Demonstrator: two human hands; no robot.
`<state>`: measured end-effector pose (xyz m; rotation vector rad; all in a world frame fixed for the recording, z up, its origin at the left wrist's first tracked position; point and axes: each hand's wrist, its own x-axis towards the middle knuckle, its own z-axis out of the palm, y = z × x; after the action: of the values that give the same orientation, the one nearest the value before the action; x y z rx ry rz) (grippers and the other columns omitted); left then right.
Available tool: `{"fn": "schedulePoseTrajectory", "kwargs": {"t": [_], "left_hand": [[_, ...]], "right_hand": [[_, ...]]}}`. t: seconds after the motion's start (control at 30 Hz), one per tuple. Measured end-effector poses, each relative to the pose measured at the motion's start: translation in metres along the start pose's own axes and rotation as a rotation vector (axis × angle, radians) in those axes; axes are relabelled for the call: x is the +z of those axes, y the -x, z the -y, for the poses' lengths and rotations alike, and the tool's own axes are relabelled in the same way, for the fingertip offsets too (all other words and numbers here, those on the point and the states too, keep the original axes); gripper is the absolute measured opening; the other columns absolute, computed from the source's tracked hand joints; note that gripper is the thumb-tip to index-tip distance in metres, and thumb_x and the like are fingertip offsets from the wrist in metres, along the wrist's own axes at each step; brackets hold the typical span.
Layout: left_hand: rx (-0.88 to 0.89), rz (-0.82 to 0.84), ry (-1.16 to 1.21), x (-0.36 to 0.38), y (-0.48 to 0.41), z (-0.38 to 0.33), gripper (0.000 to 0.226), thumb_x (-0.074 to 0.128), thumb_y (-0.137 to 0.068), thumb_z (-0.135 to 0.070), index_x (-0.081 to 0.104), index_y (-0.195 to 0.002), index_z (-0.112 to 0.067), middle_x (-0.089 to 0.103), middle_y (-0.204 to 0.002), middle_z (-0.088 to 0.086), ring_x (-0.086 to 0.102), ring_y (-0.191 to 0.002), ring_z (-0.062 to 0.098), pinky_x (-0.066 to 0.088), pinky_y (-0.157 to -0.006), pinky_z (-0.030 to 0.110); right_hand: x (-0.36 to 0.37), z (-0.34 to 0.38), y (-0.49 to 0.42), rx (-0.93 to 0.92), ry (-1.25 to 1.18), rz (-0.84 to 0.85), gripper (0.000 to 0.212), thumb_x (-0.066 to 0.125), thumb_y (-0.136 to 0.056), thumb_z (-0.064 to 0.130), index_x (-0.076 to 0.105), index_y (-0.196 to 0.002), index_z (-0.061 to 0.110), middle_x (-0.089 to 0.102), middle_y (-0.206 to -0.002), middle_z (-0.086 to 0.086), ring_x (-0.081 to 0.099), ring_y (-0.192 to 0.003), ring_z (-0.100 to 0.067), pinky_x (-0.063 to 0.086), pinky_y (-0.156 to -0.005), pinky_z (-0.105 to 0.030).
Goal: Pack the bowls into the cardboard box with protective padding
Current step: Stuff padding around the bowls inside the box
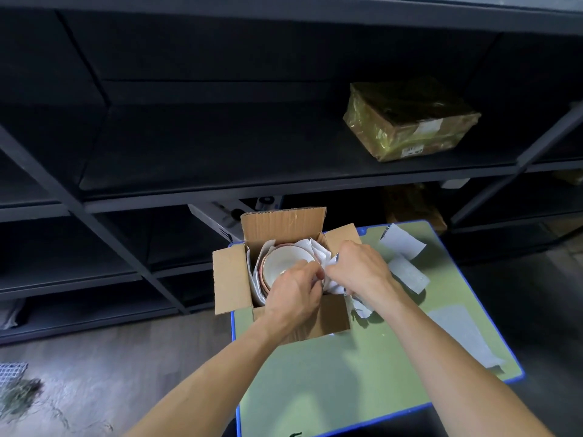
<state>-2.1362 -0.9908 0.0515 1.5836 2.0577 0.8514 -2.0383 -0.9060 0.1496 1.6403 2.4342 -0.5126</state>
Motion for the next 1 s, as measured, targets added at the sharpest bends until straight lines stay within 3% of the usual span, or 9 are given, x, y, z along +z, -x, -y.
{"fn": "schedulePoseTrajectory", "kwargs": {"t": [0.2, 0.33, 0.4, 0.5, 0.57, 0.67, 0.77, 0.87, 1.0], "left_hand": [[0.028, -0.036, -0.105, 0.001, 0.002, 0.0, 0.011, 0.049, -0.091, -0.02, 0.055, -0.083, -0.016, 0.04, -0.076, -0.003, 0.046, -0.063, 0.025, 0.027, -0.055, 0.033], [0.022, -0.037, -0.096, 0.0, 0.001, 0.0, 0.013, 0.048, -0.091, -0.02, 0.059, -0.089, -0.015, 0.046, -0.08, -0.002, 0.051, -0.067, 0.026, 0.033, -0.056, 0.034], [0.03, -0.03, -0.076, -0.001, 0.001, -0.001, 0.012, 0.048, -0.09, -0.019, 0.059, -0.09, -0.015, 0.047, -0.08, -0.001, 0.05, -0.067, 0.026, 0.034, -0.057, 0.034], [0.039, -0.02, -0.052, -0.004, 0.001, -0.002, 0.012, 0.05, -0.089, -0.018, 0.061, -0.091, -0.014, 0.047, -0.08, -0.001, 0.052, -0.068, 0.028, 0.037, -0.057, 0.036], [0.028, -0.024, -0.042, -0.003, 0.0, -0.001, 0.014, 0.051, -0.088, -0.016, 0.063, -0.094, -0.015, 0.046, -0.08, -0.003, 0.053, -0.07, 0.028, 0.039, -0.058, 0.036], [0.003, -0.028, -0.016, -0.001, -0.001, 0.0, 0.012, 0.051, -0.09, -0.02, 0.062, -0.087, -0.018, 0.042, -0.076, -0.006, 0.053, -0.068, 0.025, 0.045, -0.06, 0.041], [-0.011, -0.029, 0.01, 0.0, -0.001, 0.001, 0.016, 0.051, -0.09, -0.024, 0.066, -0.087, -0.019, 0.051, -0.079, -0.003, 0.055, -0.068, 0.025, 0.048, -0.063, 0.042], [-0.012, -0.038, 0.009, 0.002, -0.003, 0.002, 0.019, 0.049, -0.089, -0.027, 0.065, -0.085, -0.018, 0.054, -0.079, -0.001, 0.056, -0.069, 0.024, 0.048, -0.063, 0.043], [-0.006, -0.039, 0.013, 0.002, -0.002, 0.002, 0.019, 0.048, -0.085, -0.024, 0.065, -0.087, -0.016, 0.056, -0.08, 0.0, 0.057, -0.072, 0.025, 0.049, -0.063, 0.042]], "right_hand": [[-0.003, 0.006, -0.004, 0.033, -0.079, 0.143, 0.009, 0.05, -0.078, 0.018, 0.054, -0.074, 0.011, 0.066, -0.054, -0.007, 0.055, -0.044, -0.018, 0.048, -0.053, -0.026], [-0.002, 0.001, -0.003, -0.005, -0.178, 0.166, 0.027, 0.049, -0.085, 0.026, 0.049, -0.111, 0.023, 0.069, -0.06, -0.003, 0.061, -0.044, -0.017, 0.055, -0.059, -0.029], [-0.007, -0.008, 0.0, -0.093, -0.194, 0.184, 0.04, 0.054, -0.087, 0.039, 0.041, -0.125, 0.037, 0.068, -0.071, 0.009, 0.067, -0.053, -0.011, 0.057, -0.065, -0.029], [-0.02, -0.023, 0.005, -0.293, -0.106, 0.306, 0.068, 0.07, -0.08, 0.048, 0.036, -0.138, 0.054, 0.047, -0.124, 0.022, 0.059, -0.104, -0.007, 0.049, -0.094, -0.033], [-0.018, -0.031, 0.007, -0.416, 0.033, 0.317, 0.068, 0.076, -0.078, 0.032, 0.044, -0.135, 0.05, 0.024, -0.133, 0.03, 0.048, -0.109, -0.002, 0.045, -0.092, -0.031], [-0.001, -0.035, 0.004, -0.531, 0.225, 0.108, 0.034, 0.063, -0.085, 0.016, 0.059, -0.113, 0.034, 0.037, -0.127, 0.021, 0.055, -0.105, -0.014, 0.04, -0.068, -0.031], [0.01, -0.042, -0.001, -0.607, 0.281, -0.056, 0.017, 0.06, -0.09, 0.022, 0.067, -0.103, 0.029, 0.041, -0.131, 0.015, 0.049, -0.114, -0.015, 0.041, -0.063, -0.031], [0.013, -0.046, -0.008, -0.677, 0.312, -0.154, 0.011, 0.061, -0.09, 0.028, 0.071, -0.092, 0.027, 0.049, -0.123, 0.014, 0.044, -0.115, -0.017, 0.043, -0.057, -0.031], [0.023, -0.045, -0.015, -0.689, 0.3, -0.11, 0.013, 0.059, -0.09, 0.021, 0.071, -0.089, 0.023, 0.057, -0.104, 0.013, 0.045, -0.101, -0.016, 0.051, -0.063, -0.038]]}}
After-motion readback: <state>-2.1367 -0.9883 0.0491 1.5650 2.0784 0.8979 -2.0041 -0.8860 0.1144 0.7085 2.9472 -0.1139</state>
